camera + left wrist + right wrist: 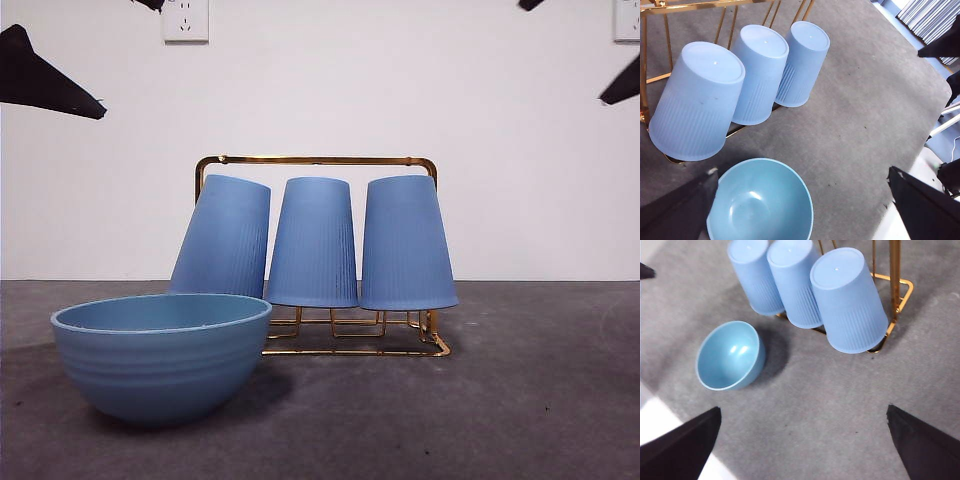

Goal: Right arm lift cup from the cupboard, then place it on the right of the bowl

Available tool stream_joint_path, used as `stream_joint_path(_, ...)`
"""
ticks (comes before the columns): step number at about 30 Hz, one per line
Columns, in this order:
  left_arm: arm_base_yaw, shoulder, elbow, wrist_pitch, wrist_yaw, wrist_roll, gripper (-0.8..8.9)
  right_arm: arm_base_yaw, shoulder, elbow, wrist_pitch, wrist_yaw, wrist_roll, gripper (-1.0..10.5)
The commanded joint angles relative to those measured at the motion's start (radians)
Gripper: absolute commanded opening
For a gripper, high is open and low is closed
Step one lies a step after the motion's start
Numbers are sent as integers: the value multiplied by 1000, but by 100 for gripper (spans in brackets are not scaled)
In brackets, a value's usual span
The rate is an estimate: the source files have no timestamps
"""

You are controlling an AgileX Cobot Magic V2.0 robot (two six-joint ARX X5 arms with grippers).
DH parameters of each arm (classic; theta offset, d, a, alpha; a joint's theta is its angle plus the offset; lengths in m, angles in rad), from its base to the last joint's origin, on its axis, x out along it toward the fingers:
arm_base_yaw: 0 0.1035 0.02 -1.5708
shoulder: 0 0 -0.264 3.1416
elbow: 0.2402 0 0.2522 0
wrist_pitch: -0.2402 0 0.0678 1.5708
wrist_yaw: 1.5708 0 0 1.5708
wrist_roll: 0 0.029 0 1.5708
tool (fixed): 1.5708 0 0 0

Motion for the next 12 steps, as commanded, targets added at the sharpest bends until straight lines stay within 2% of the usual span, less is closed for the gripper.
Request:
stream_joint_path(1, -4, 1, 19, 2, 9, 10, 562, 47, 97, 96, -38, 71, -13, 550)
stream_joint_path(6, -4, -14, 19, -3, 9, 10, 562, 126, 290, 270, -148, 193, -16, 550)
stream_joint_path(10, -4, -29, 19, -4, 9, 11, 562, 207, 520, 480, -245, 317, -42, 550)
stream_joint_path(12, -4, -31, 19, -6, 9, 11, 562, 235, 624, 580, -270, 346, -50, 550)
